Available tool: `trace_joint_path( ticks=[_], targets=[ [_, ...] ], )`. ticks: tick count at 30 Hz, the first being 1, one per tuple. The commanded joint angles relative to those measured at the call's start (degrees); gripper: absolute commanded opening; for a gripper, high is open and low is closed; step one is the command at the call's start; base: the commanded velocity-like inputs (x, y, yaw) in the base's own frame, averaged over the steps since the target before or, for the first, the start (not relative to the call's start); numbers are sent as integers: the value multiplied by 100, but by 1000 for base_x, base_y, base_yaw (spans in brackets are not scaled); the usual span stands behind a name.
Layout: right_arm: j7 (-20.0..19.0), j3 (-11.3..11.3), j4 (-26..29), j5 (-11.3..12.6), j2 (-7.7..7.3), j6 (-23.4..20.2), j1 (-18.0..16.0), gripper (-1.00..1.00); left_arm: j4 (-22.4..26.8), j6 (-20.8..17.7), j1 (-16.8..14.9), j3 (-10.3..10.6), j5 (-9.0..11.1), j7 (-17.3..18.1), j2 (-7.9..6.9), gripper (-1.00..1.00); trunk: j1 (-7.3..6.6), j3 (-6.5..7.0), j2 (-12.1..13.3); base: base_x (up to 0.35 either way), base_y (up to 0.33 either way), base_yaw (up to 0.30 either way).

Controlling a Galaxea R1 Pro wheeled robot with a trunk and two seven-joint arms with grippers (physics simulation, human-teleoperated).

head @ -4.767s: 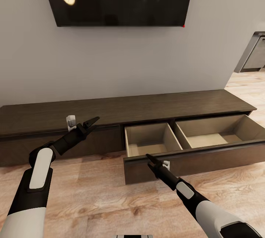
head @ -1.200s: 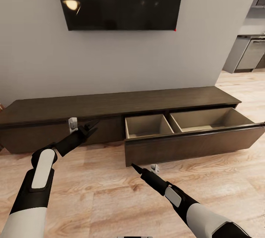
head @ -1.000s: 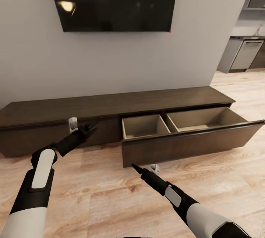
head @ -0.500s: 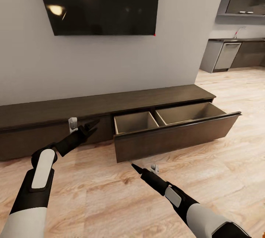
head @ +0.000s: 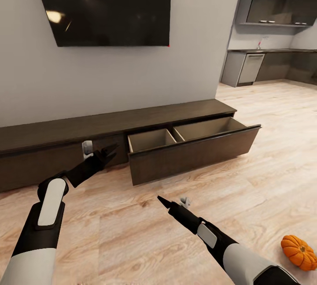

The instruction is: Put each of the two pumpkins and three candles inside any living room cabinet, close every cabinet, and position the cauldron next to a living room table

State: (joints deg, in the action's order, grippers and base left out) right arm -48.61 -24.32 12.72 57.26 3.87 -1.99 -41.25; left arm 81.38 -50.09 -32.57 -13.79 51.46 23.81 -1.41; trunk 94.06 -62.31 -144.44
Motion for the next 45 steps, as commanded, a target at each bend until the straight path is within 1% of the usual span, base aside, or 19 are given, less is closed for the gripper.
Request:
trace_joint_path(
  ticks=[1, 7, 45],
  targets=[
    [-17, -31, -7, 57, 0, -21, -5, 100, 1, -36, -3, -10, -4, 19, 1, 100, -4, 3, -2, -278, 0, -151],
    [-16, -30, -7, 57, 0, -21, -4, 100, 1, -36, -3, -10, -4, 19, 1, 100, -4, 50, -2, -82, 0, -149],
    [-8, -29, -7, 57, 0, -12, -5, 100, 1, -36, -3, -1, -5, 10, 1, 100, -4, 359, -2, -1, 0, -126]
  ],
)
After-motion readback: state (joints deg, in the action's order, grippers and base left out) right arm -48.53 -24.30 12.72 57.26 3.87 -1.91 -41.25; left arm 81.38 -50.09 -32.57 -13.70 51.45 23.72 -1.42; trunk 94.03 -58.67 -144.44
